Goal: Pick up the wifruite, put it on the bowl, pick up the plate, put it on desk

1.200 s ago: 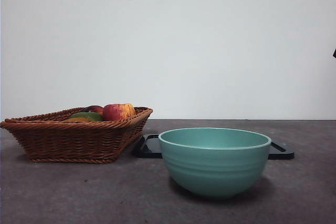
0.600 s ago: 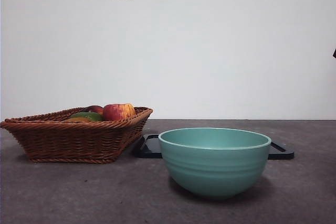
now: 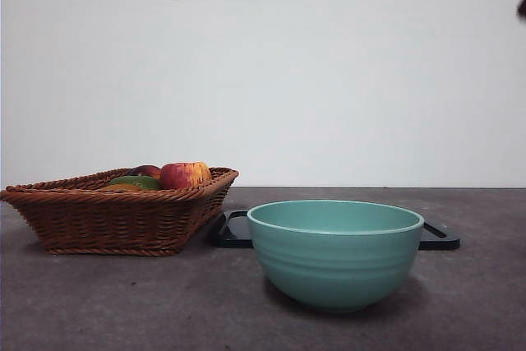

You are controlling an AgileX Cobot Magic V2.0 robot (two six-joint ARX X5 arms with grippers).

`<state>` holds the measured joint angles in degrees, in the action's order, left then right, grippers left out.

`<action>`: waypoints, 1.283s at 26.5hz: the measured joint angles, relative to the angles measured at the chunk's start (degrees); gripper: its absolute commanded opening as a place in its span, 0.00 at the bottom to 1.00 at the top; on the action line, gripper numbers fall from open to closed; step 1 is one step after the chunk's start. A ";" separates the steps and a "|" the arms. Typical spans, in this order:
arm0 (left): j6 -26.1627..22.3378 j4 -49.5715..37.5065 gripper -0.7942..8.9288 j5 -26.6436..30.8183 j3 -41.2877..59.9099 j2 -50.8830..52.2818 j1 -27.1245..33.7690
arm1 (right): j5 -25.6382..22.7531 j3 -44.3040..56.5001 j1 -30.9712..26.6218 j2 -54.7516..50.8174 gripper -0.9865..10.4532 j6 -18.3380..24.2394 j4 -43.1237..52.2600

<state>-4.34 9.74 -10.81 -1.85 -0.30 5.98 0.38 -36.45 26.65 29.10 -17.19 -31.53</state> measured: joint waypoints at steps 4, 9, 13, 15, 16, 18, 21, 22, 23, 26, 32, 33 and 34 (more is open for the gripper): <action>0.00 0.00 0.09 0.00 0.00 0.00 0.00 | 0.07 6.43 -12.61 -8.04 0.09 6.19 11.32; 0.37 0.00 0.09 -0.02 0.00 0.00 0.00 | 0.00 18.18 -20.24 -16.70 0.09 9.75 22.47; 0.42 0.00 0.09 0.00 0.00 0.00 0.00 | 0.00 25.46 -22.53 -21.64 0.09 9.94 26.43; 0.44 0.00 0.09 -0.02 0.00 0.00 0.00 | 0.00 28.37 -23.10 -23.43 0.09 9.94 26.34; 0.44 0.00 0.09 -0.02 0.00 0.00 0.00 | 0.00 29.64 -23.39 -24.28 0.09 9.92 26.23; 0.44 0.00 0.09 0.00 0.00 0.00 0.00 | 0.00 31.32 -23.82 -25.59 0.09 9.92 26.25; 0.44 0.00 0.09 0.00 0.00 0.00 0.00 | 0.00 33.07 -24.46 -27.28 0.09 9.92 26.51; 0.44 0.00 0.09 0.00 0.00 0.00 0.00 | 0.00 33.57 -24.63 -27.69 0.09 9.92 26.45; 0.44 0.00 0.09 0.00 0.00 0.00 0.00 | 0.02 34.01 -24.87 -28.04 0.09 9.92 26.51; 0.44 0.00 0.09 0.00 0.00 0.00 0.00 | 0.00 35.12 -25.59 -28.76 0.09 9.88 26.23; 0.46 0.02 0.09 0.00 0.00 0.00 0.00 | 0.04 35.43 -26.38 -28.70 0.09 9.88 21.49; 0.46 0.02 0.09 0.00 0.00 0.00 0.00 | 0.04 35.43 -26.38 -28.72 0.09 9.88 21.51; 0.44 0.02 0.09 0.00 0.00 0.00 0.00 | 0.22 35.43 -26.38 -28.74 0.09 9.88 21.51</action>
<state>-3.90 9.76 -10.81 -1.85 -0.30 5.98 0.60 -1.02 0.27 0.36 -7.31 -10.02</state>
